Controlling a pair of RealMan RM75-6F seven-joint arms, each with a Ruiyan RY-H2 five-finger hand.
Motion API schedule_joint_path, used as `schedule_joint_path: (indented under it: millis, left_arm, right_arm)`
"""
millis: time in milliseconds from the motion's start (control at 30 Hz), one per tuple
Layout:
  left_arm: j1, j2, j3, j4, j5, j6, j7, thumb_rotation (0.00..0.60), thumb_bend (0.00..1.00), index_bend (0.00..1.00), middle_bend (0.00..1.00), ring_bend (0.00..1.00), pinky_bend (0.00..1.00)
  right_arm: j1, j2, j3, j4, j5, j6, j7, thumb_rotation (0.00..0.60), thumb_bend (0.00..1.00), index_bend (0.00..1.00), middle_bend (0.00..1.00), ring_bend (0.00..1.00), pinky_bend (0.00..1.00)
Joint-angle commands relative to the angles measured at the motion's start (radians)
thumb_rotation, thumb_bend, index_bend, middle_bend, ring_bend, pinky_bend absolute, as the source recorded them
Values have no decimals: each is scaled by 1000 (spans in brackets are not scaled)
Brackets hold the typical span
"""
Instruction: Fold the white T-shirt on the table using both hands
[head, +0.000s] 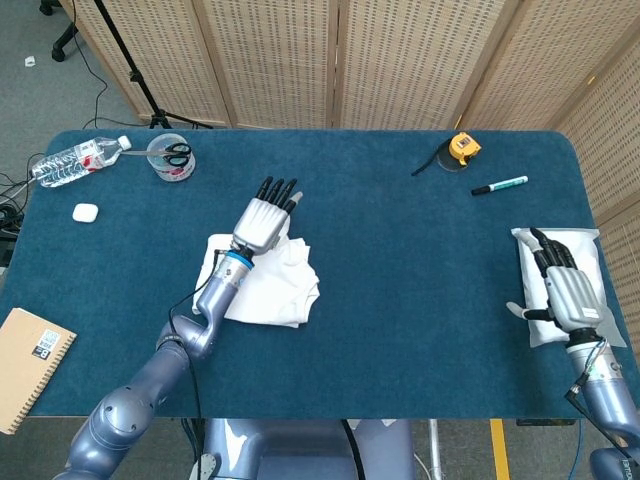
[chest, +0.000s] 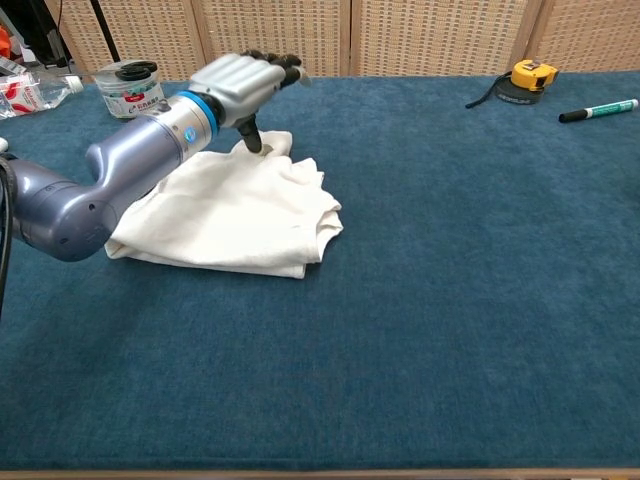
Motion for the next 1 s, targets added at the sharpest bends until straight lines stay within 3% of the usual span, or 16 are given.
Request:
schedule_joint_path:
  millis: [33, 233, 467, 600, 767, 1000]
  left_arm:
    - [30, 70, -29, -62, -19, 84, -53, 600, 3, 0, 0, 0, 0]
    - [141, 252, -30, -281, -18, 216, -61, 600, 0, 0, 0, 0, 0]
    - [371, 588, -9, -747, -68, 326, 48, 600, 0, 0, 0, 0, 0]
    - [501, 728, 19, -941, -111, 381, 77, 600, 0, 0, 0, 0, 0]
    - [620, 813, 46, -1076, -148, 450, 87, 600, 0, 0, 0, 0, 0]
    - [758, 839, 85, -1193, -188, 563, 143, 600, 0, 0, 0, 0, 0]
  right_arm:
    - [-2, 1, -2, -4, -5, 5, -2, 600, 138, 0, 0, 0, 0]
    - [-8, -1, -2, -14, -21, 33, -17, 600, 111, 0, 0, 0, 0]
    - [-21, -24, 5, -11, -30, 99, -96, 600, 34, 0, 0, 0, 0]
    - [-31, -61, 20, 11, -21, 156, -193, 600, 0, 0, 0, 0, 0]
    - [-39, -94, 38, 11, 5, 196, -275, 600, 0, 0, 0, 0, 0]
    - [-50, -101, 45, -20, 20, 223, -357, 600, 0, 0, 0, 0, 0]
